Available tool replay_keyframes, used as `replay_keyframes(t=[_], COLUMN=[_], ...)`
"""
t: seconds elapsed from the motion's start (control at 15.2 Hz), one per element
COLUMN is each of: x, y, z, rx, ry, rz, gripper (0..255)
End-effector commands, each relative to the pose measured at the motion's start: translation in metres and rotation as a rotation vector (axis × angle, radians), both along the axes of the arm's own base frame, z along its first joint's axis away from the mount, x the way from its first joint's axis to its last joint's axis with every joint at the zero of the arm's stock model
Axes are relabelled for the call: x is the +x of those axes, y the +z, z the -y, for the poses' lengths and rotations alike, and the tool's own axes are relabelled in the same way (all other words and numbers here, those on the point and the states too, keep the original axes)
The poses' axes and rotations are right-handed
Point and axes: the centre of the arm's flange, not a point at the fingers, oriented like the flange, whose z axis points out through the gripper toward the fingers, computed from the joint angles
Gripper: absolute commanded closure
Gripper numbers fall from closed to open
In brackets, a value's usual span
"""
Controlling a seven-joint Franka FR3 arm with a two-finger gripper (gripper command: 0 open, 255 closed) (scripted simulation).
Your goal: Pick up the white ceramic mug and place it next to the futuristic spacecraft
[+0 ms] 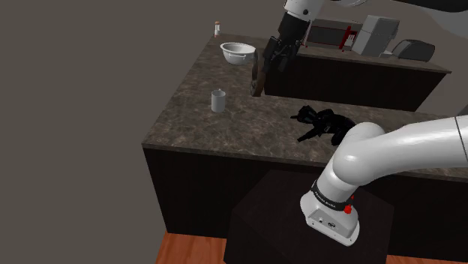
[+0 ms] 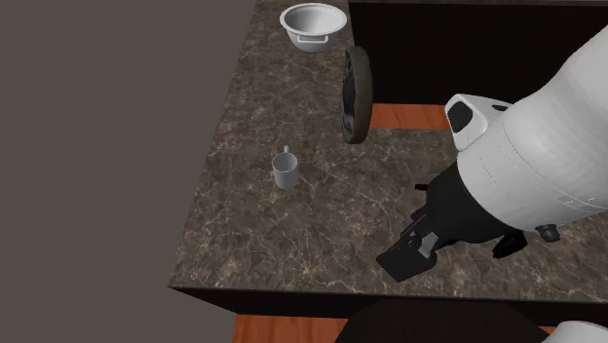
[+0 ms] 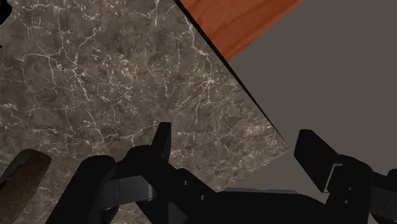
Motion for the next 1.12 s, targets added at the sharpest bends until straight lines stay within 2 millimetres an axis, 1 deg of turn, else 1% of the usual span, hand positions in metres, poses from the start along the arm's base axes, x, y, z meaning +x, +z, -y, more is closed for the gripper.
replay_keyframes(t=[0.0,1.06], x=[0.000,0.176], y=[0.000,-0.117], z=[0.000,0.035], rx=[0.000,-0.067], ry=[0.000,0.043], rz=[0.000,-0.043], gripper=[0,0])
